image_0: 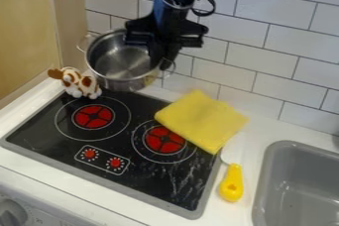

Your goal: Put the silver pot on the top of the yellow cloth

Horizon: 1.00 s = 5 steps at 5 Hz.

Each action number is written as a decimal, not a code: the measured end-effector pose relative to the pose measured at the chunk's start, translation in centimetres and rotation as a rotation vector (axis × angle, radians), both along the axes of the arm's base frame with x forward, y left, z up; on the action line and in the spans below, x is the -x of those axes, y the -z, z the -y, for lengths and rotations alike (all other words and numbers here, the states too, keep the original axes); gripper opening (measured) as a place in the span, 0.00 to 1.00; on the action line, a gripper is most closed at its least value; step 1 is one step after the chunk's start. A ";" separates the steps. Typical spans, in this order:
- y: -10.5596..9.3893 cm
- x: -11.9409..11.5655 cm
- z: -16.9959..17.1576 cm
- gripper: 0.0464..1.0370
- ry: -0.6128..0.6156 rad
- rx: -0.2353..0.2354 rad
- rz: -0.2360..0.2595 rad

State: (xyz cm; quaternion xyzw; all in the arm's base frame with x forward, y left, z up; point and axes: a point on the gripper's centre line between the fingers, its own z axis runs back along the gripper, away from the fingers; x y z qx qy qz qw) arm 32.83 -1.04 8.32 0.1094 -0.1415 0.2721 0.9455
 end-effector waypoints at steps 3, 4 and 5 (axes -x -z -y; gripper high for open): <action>1.8 -2.0 4.3 0.02 0.175 0.050 -0.046; 2.6 -2.8 5.3 0.02 0.226 0.053 -0.077; 3.6 -3.9 6.6 0.02 0.286 0.057 -0.118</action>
